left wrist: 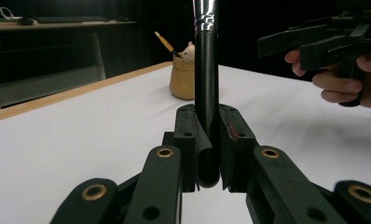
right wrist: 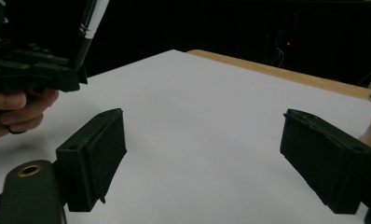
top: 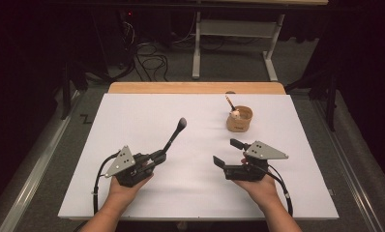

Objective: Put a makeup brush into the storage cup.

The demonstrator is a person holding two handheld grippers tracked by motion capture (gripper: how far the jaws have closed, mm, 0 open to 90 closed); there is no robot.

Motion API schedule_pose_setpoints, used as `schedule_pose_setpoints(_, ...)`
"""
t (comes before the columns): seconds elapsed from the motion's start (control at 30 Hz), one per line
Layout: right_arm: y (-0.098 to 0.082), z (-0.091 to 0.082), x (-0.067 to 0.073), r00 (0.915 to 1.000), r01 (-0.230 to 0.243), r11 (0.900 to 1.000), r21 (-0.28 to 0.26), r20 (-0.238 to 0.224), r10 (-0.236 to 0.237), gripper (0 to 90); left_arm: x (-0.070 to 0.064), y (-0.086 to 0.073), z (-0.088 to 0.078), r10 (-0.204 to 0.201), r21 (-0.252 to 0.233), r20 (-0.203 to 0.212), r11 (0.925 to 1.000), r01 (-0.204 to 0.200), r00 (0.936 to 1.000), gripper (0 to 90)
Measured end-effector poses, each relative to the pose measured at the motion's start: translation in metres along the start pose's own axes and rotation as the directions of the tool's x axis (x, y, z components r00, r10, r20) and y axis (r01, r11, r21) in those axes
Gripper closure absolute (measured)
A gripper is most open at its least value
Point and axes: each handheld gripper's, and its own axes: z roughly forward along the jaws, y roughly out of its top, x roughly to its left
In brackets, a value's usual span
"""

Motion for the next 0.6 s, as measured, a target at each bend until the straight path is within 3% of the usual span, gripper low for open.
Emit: schedule_pose_setpoints(0.6,0.008,0.018,0.016,0.9966,-0.048,0.998,-0.032,-0.069,0.046,23.2,-0.017,-0.003,0.033,-0.018,-0.008,0.048,0.9998,0.019,0.9987,79.0)
